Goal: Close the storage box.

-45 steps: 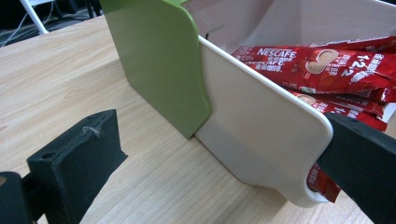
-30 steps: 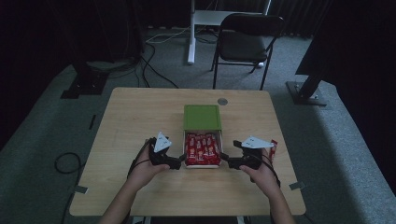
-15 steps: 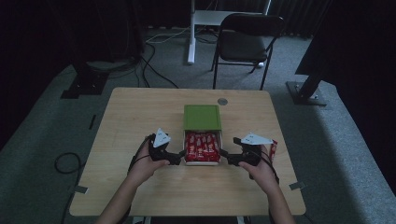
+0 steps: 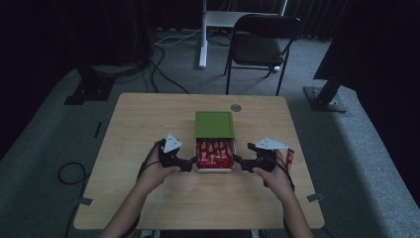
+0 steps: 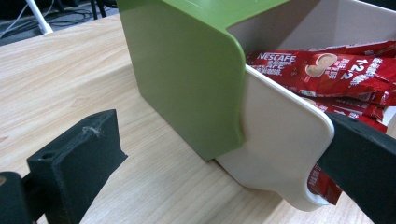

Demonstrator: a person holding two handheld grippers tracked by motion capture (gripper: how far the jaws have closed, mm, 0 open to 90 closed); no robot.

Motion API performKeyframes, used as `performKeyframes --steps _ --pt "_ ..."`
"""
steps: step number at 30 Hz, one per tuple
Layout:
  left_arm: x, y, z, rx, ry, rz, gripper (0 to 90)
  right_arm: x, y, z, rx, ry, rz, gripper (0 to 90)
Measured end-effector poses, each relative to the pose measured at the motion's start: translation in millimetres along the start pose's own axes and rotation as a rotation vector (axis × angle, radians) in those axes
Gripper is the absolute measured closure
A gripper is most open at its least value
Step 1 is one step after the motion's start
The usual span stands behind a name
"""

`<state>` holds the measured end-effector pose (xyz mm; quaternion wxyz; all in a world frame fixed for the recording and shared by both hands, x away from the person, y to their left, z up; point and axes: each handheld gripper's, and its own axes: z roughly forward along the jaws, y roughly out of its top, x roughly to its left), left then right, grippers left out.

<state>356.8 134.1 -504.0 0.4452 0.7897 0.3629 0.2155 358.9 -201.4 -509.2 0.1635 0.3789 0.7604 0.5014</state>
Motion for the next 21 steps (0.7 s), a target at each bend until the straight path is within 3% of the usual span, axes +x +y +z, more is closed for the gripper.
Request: performKeyframes --steps 9,16,21 --pt "5.2 4.2 5.6 0.003 0.011 0.000 1.7 -4.8 3.4 6.4 -0.005 -0.013 0.012 16.7" --pt "8.5 6.5 9.7 -0.001 0.018 -0.001 1.7 -7.3 9.5 11.8 0.005 -0.038 -0.014 16.1" --pt "9.9 10.3 12.4 0.005 0.029 0.018 1.7 -9.5 11.3 16.2 0.004 -0.049 -0.003 15.8"
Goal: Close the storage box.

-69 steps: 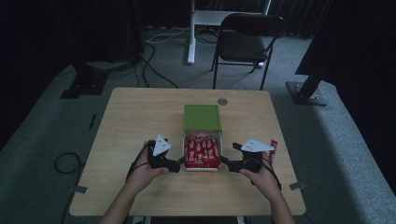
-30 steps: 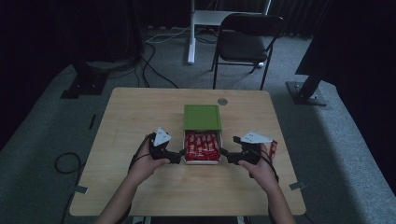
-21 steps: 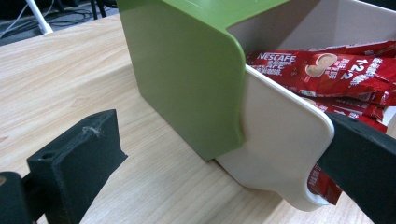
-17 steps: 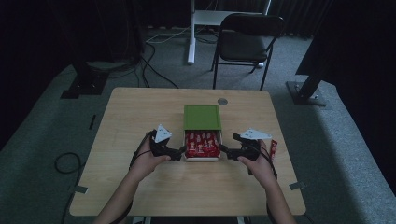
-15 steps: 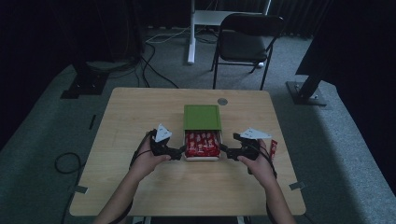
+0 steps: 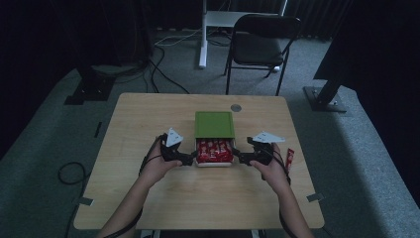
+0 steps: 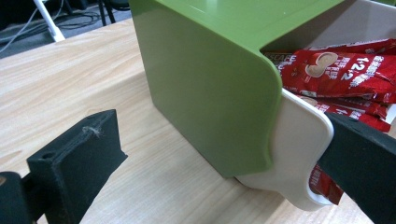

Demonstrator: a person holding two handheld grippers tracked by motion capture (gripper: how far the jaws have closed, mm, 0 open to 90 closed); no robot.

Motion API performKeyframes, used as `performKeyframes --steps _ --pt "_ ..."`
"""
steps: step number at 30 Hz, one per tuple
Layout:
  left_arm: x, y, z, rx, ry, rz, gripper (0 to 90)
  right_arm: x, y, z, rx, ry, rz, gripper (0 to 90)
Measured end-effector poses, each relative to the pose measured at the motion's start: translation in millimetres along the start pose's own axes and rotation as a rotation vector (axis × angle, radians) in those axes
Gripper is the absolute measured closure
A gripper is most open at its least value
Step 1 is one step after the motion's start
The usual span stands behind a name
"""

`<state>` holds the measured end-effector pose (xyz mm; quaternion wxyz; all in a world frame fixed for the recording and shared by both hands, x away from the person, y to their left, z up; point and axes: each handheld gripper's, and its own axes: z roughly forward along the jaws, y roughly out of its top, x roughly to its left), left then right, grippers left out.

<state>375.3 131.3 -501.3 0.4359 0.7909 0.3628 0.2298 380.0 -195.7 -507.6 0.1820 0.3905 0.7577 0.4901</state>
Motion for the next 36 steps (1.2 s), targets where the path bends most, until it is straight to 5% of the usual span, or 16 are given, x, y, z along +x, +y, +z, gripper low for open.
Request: performKeyframes --steps 21,23,25,30,36 --pt "7.1 5.9 9.8 -0.002 0.036 0.007 1.8 -3.6 6.0 14.5 -0.011 -0.067 0.036 14.9" --pt "7.4 6.7 10.3 0.009 0.044 -0.015 1.8 -3.7 6.3 15.2 -0.011 -0.071 0.044 15.0" --pt "6.1 8.6 10.5 0.014 0.057 0.012 1.8 -3.8 6.2 15.8 -0.012 -0.072 0.053 15.1" --pt "6.5 10.3 11.7 0.025 0.066 0.007 1.7 -3.8 6.1 16.3 -0.015 -0.080 0.059 15.1" --pt "8.0 8.5 13.7 0.009 0.053 -0.009 1.8 -3.3 4.2 16.7 -0.031 -0.078 0.082 17.0"
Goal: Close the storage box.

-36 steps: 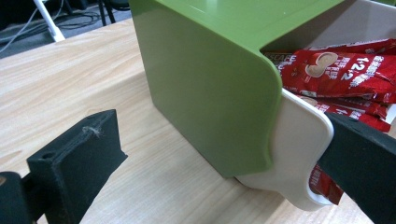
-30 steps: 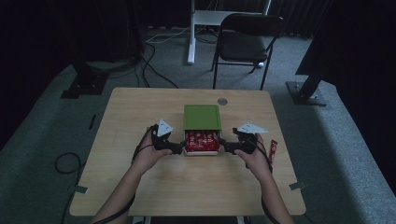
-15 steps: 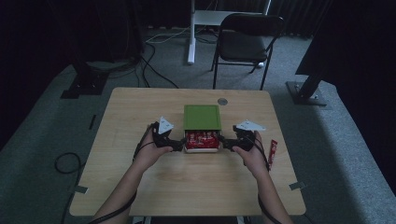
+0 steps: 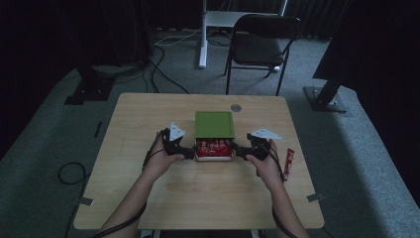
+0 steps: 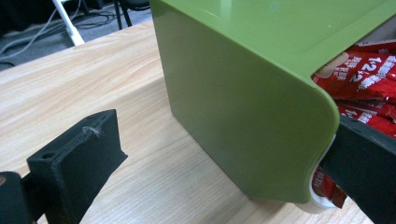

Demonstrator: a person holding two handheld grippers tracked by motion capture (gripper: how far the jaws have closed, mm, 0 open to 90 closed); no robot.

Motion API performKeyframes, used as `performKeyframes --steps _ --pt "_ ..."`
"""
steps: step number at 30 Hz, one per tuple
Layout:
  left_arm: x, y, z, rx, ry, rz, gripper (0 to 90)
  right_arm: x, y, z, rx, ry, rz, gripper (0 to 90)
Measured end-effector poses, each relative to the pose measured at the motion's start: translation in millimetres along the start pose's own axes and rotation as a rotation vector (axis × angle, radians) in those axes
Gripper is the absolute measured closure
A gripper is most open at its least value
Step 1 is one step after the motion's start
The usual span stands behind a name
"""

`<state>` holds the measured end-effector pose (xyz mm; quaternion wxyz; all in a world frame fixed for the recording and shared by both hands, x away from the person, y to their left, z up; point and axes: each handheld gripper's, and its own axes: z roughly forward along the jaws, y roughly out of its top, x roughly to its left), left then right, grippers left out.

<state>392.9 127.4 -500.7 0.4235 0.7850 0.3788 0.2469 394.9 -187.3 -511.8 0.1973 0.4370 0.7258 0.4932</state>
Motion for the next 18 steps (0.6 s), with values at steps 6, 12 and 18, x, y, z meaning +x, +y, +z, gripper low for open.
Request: performKeyframes --steps 6,12,18 --pt "-1.2 2.6 -4.3 -0.035 -0.003 -0.017 1.8 2.7 3.6 -4.3 -0.039 0.015 0.007 18.8" --pt "-4.2 1.3 -11.6 -0.038 -0.018 -0.018 1.8 8.4 5.3 -10.2 -0.050 0.038 0.007 18.8" --pt "-7.1 -3.1 -17.6 -0.029 -0.034 -0.014 1.8 10.5 4.1 -17.0 -0.060 0.035 0.000 18.8"
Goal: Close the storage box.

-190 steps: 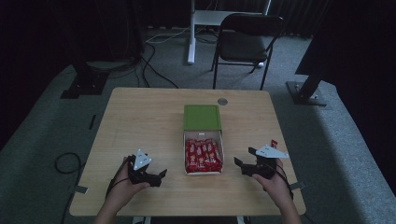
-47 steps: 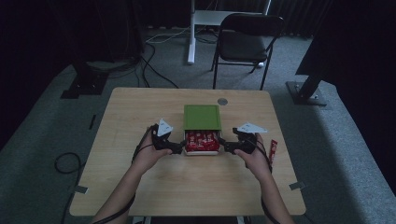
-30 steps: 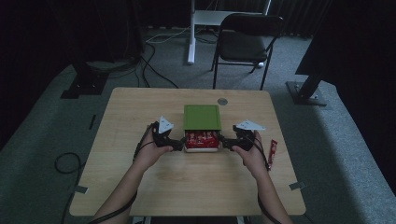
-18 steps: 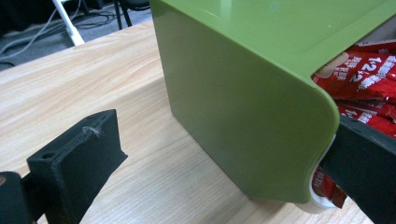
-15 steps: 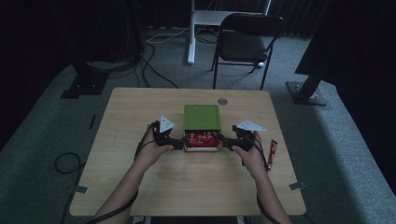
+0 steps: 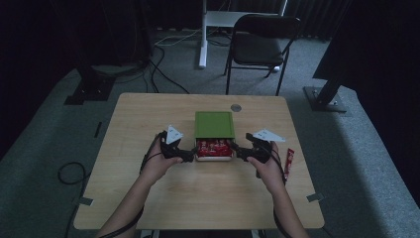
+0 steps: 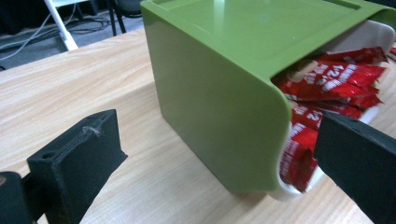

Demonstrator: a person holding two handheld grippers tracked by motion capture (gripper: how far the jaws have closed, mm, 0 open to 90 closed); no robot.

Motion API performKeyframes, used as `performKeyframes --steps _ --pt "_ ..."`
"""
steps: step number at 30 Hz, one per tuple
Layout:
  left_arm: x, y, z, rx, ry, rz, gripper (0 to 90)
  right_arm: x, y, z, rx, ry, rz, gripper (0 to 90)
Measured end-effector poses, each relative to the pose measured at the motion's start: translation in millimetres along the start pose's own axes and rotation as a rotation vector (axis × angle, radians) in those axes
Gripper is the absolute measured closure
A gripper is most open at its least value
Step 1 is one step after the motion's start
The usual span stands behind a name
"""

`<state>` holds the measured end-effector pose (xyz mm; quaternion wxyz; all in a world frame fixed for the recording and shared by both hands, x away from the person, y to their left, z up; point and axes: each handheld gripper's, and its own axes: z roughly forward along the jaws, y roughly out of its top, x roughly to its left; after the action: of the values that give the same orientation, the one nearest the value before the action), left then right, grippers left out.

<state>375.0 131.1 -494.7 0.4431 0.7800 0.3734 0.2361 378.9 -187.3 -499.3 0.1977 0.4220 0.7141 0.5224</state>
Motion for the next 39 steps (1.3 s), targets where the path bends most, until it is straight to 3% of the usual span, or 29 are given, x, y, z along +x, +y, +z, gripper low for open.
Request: performKeyframes --steps 14,26,39 --pt "4.0 -15.6 -16.1 0.019 0.023 -0.015 1.8 -5.4 -13.8 -18.1 0.033 -0.021 -0.020 18.8" --pt "11.6 -36.9 -25.5 0.050 0.046 -0.034 1.8 -15.0 -38.0 -30.3 0.087 -0.047 -0.017 18.8" --pt "23.1 -62.6 -41.9 0.068 0.075 -0.088 1.8 -22.3 -57.4 -42.4 0.123 -0.078 -0.016 18.8"
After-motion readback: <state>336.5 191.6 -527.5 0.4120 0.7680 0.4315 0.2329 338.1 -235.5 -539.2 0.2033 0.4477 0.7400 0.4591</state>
